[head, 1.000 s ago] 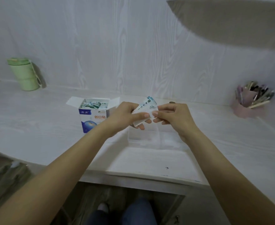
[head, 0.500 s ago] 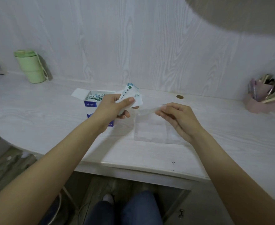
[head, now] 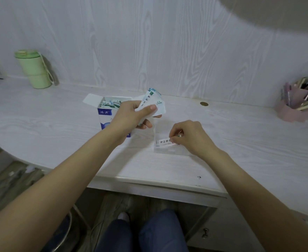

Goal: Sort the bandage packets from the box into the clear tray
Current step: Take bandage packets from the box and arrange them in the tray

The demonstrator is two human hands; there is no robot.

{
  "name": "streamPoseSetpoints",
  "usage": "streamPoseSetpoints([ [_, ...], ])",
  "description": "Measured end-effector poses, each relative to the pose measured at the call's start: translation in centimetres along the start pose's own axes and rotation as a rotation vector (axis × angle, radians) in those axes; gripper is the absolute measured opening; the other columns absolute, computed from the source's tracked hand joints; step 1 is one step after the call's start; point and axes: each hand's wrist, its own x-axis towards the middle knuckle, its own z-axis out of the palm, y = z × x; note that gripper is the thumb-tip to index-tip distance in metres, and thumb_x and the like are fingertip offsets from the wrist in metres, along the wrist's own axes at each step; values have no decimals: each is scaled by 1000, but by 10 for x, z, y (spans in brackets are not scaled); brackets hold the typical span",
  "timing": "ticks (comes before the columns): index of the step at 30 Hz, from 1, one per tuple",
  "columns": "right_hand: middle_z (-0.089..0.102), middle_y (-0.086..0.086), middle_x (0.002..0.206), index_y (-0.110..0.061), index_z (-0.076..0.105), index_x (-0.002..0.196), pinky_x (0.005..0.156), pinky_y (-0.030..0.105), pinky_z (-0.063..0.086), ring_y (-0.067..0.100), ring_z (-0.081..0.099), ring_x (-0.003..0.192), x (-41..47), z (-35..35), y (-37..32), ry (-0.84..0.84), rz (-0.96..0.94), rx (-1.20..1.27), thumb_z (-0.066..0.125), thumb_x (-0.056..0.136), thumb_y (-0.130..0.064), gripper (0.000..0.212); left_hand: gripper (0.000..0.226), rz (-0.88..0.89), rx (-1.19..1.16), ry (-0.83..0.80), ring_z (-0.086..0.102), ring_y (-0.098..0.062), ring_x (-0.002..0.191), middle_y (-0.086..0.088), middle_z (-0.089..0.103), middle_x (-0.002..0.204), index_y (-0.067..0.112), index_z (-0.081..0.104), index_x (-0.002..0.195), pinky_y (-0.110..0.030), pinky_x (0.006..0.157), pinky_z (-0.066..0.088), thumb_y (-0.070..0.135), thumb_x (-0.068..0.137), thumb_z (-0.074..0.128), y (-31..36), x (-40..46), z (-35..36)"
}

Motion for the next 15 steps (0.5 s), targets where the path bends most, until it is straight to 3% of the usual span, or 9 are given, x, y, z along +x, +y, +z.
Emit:
streamPoseSetpoints([
  [2,66,-1,79,-8,71,82,64,10,42,7,58,71,2,4,-3,-54,-31,-62,67,81,-3,7,12,0,-5,-15,59,-5,50,9,73,74,15,65,95,-16,52,50,25,91,61,0,-2,1],
  [5,64,-3,79,-15,71,81,70,28,48,15,59,80,3,4,-7,-66,-43,-193,64,81,-5,12,10,2,-11,-46,59,-5,49,11,72,69,14,65,89,-17,52,49,24,91,62,0,-4,3],
  [9,66,-7,86,-22,72,85,66,26,42,14,60,85,2,3,-10,-91,-69,-356,59,85,-10,18,10,2,3,-52,60,-5,48,12,71,67,16,65,86,-17,52,50,24,91,62,-1,-5,6],
  [15,72,-3,92,-17,75,92,79,33,53,13,65,84,6,1,-8,-177,-129,-269,60,88,-10,16,9,8,0,-53,60,-4,49,13,71,65,17,64,85,-18,54,51,24,90,62,-1,-4,8],
])
